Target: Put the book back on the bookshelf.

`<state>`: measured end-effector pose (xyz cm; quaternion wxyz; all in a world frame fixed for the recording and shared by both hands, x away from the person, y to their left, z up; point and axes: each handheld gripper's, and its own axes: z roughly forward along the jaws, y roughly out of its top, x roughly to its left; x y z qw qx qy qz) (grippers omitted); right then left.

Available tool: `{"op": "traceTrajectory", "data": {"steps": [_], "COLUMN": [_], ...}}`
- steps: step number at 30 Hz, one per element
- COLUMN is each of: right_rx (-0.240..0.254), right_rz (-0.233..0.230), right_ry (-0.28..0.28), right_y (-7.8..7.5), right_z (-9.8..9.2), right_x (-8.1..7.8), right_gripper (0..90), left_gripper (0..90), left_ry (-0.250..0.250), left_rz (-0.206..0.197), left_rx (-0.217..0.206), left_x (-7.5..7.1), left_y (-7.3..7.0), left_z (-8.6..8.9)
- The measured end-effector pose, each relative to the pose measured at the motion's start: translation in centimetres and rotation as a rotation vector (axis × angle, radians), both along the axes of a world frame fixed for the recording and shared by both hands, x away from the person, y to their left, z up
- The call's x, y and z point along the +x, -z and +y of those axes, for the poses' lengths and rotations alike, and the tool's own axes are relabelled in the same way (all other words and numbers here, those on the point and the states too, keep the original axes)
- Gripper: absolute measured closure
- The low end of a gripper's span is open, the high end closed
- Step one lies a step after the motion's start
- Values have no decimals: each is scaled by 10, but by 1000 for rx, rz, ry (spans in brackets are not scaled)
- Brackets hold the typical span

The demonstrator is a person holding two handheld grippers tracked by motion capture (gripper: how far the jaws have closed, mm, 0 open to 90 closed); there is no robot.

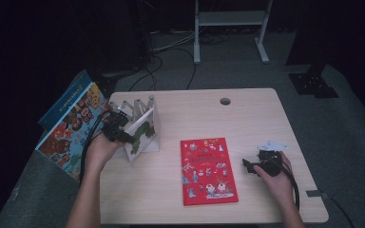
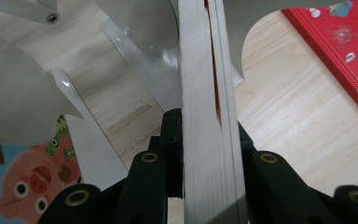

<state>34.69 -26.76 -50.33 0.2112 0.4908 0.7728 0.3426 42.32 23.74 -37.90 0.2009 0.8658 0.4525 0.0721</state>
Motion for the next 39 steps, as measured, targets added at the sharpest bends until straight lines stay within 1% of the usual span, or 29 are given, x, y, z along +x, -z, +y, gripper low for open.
{"op": "traceTrajectory", "data": {"steps": [4, 7, 8, 10, 14, 16, 17, 19, 23, 27, 28, 30, 32, 33, 34, 36, 39], "right_rx": [0, 0, 0, 0, 0, 0, 0, 0, 0, -1, 0, -1, -1, 0, -1, 0, 0], "right_rz": [0, 0, 0, 0, 0, 0, 0, 0, 0, 0, 0, 0, 0, 0, 0, 0, 1], "right_ry": [0, 0, 0, 0, 0, 0, 0, 0, 0, 0, 0, 0, 0, 0, 0, 0, 0], "right_y": [0, 0, 0, 0, 0, 0, 0, 0, 0, 0, 0, 0, 0, 0, 0, 0, 0], "right_z": [0, 0, 0, 0, 0, 0, 0, 0, 0, 0, 0, 0, 0, 0, 0, 0, 0], "right_x": [0, 0, 0, 0, 0, 0, 0, 0, 0, 0, 0, 0, 0, 0, 0, 0, 0], "right_gripper": [148, 148, 148, 148, 148, 148, 148, 148, 148, 148, 148, 148, 148, 148, 148, 148, 148], "left_gripper": [741, 736, 734, 728, 722, 717, 712, 684, 651, 643, 644, 668, 693, 703, 718, 723, 722], "left_ry": [-6, -1, -4, 1, 0, 8, 11, 28, 43, 59, 64, 77, 88, 76, 76, 96, 105], "left_rz": [-1, 0, -1, 5, 2, 0, 0, -4, -40, -55, -49, -49, -41, -36, -34, -39, -40], "left_rx": [11, 33, 34, 47, 39, 43, 37, 12, -12, -20, -16, -9, -8, -13, -15, -36, -48], "left_x": [1, 2, 2, 2, 1, 0, -2, -5, -20, -35, -37, -41, -41, -41, -40, -40, -41], "left_y": [2, 6, 8, 11, 12, 11, 11, 8, -2, -9, -9, -6, -2, 1, 3, 6, 6], "left_z": [-3, -7, -9, -11, -11, -10, -10, -7, 2, 12, 14, 17, 19, 18, 18, 18, 14]}}
